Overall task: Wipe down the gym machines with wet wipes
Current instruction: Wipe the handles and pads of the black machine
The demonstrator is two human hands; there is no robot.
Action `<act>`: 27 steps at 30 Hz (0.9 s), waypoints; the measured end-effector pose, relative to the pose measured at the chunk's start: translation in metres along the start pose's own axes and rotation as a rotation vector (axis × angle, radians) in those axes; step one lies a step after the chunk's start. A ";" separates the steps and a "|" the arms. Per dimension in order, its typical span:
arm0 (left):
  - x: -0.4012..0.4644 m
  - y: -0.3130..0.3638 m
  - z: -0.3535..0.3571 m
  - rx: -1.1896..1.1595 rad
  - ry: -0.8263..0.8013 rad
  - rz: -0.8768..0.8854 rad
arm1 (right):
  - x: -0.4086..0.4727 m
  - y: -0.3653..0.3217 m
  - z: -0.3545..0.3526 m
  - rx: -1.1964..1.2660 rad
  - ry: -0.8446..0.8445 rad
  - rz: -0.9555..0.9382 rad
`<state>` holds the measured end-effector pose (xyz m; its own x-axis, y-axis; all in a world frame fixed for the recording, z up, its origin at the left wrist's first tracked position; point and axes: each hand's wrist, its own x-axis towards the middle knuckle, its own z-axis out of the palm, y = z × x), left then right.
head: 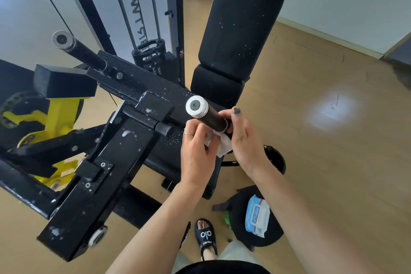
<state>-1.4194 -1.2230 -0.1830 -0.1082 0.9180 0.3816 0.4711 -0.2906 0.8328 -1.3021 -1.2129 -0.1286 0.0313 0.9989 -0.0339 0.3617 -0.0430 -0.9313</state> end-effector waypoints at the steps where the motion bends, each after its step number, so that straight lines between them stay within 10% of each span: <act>1: -0.002 0.003 0.003 -0.020 0.040 -0.021 | 0.001 0.001 0.000 0.007 -0.011 0.006; 8: -0.001 0.020 0.024 -0.247 0.354 -0.466 | 0.007 -0.003 0.000 -0.119 0.014 -0.077; 14: -0.030 0.020 0.034 -0.138 0.112 -0.175 | 0.020 -0.045 0.017 0.094 -0.198 -0.022; 27: 0.028 0.017 0.038 -0.537 0.603 -0.910 | 0.023 -0.041 0.024 0.143 -0.141 -0.008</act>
<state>-1.3807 -1.1920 -0.1732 -0.6672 0.6132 -0.4229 -0.3964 0.1884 0.8985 -1.3391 -1.1877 -0.1000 -0.1052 0.9921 -0.0679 0.2253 -0.0427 -0.9733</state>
